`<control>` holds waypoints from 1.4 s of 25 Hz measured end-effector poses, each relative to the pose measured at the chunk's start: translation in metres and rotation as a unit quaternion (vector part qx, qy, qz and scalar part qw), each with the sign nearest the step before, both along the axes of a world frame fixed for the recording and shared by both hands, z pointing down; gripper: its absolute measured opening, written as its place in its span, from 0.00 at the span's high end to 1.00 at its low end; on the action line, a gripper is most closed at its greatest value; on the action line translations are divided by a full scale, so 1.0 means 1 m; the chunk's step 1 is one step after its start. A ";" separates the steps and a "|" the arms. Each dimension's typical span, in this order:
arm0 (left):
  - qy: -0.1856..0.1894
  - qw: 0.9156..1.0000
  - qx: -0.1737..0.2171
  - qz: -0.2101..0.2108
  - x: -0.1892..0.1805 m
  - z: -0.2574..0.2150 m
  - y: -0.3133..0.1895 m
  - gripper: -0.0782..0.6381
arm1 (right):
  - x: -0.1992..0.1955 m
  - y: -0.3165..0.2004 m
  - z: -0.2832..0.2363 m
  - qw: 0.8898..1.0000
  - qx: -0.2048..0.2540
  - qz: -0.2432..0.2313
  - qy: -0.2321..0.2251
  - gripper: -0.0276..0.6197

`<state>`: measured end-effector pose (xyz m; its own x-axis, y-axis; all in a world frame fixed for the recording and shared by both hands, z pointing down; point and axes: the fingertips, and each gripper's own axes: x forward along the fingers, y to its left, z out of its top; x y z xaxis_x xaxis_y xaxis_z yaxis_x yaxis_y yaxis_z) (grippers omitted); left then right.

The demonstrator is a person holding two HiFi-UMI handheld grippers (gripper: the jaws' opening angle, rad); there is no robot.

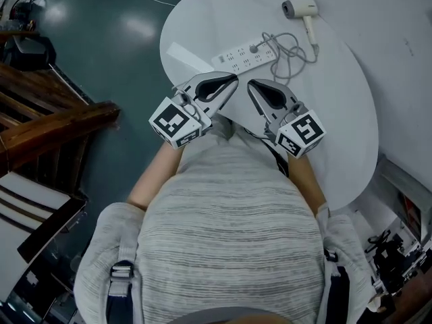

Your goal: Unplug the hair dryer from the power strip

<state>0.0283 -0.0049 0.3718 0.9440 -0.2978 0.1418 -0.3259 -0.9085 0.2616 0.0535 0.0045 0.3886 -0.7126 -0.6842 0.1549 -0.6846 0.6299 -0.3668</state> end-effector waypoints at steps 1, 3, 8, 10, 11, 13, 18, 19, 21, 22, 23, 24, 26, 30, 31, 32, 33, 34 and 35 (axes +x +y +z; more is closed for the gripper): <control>0.002 1.000 0.001 0.003 0.001 0.000 -0.002 0.88 | 0.001 -0.001 0.002 1.000 -0.002 0.002 0.002 0.92; 0.005 1.000 -0.001 0.006 0.002 0.001 -0.007 0.88 | 0.002 -0.004 0.004 1.000 -0.007 0.007 0.007 0.92; 0.002 1.000 -0.004 0.021 0.002 0.007 -0.019 0.88 | 0.003 -0.012 0.007 1.000 -0.014 0.020 0.014 0.92; -0.001 1.000 -0.004 0.023 0.003 0.011 -0.025 0.88 | 0.004 -0.017 0.007 0.999 -0.015 0.024 0.017 0.92; -0.002 1.000 -0.003 0.025 0.004 0.012 -0.028 0.88 | 0.004 -0.019 0.008 0.999 -0.016 0.025 0.018 0.92; -0.006 1.000 0.000 0.029 0.007 0.015 -0.032 0.88 | 0.004 -0.021 0.009 0.999 -0.017 0.025 0.022 0.92; -0.012 0.999 0.004 0.039 0.013 0.023 -0.037 0.81 | 0.004 -0.028 0.013 0.999 -0.017 0.022 0.032 0.92; -0.012 0.999 0.004 0.040 0.014 0.024 -0.037 0.79 | 0.005 -0.030 0.013 0.999 -0.017 0.021 0.034 0.92; -0.013 0.999 0.004 0.041 0.016 0.027 -0.039 0.73 | 0.005 -0.032 0.014 0.999 -0.017 0.021 0.038 0.92; -0.014 0.999 0.005 0.041 0.016 0.029 -0.041 0.69 | 0.006 -0.033 0.014 0.999 -0.017 0.021 0.040 0.92; -0.017 0.999 0.006 0.041 0.017 0.031 -0.042 0.66 | 0.007 -0.034 0.015 0.999 -0.017 0.021 0.042 0.92; -0.020 0.999 0.007 0.042 0.017 0.033 -0.043 0.62 | 0.007 -0.036 0.016 0.999 -0.018 0.022 0.044 0.92; -0.027 0.999 0.016 0.043 0.019 0.037 -0.046 0.54 | 0.009 -0.038 0.017 0.998 -0.020 0.023 0.047 0.92; -0.053 0.997 0.037 0.044 0.020 0.047 -0.054 0.40 | 0.012 -0.040 0.019 0.998 -0.022 0.027 0.050 0.92; -0.062 0.996 0.041 0.046 0.021 0.050 -0.055 0.37 | 0.013 -0.040 0.019 0.998 -0.022 0.028 0.051 0.92; -0.071 0.995 0.046 0.048 0.022 0.054 -0.056 0.34 | 0.014 -0.041 0.019 0.998 -0.022 0.029 0.051 0.92; -0.082 0.994 0.051 0.051 0.022 0.058 -0.057 0.31 | 0.014 -0.041 0.019 0.998 -0.022 0.030 0.051 0.92; -0.093 0.993 0.054 0.055 0.023 0.062 -0.057 0.29 | 0.014 -0.041 0.019 0.998 -0.022 0.030 0.051 0.92; -0.106 0.991 0.056 0.058 0.025 0.067 -0.058 0.28 | 0.015 -0.041 0.019 0.998 -0.022 0.031 0.051 0.92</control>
<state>0.0528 -0.0625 0.4389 0.9258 -0.2134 0.3119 -0.2535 -0.9628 0.0935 0.0681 -0.0366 0.4076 -0.6481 -0.7171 0.2566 -0.7571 0.5698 -0.3196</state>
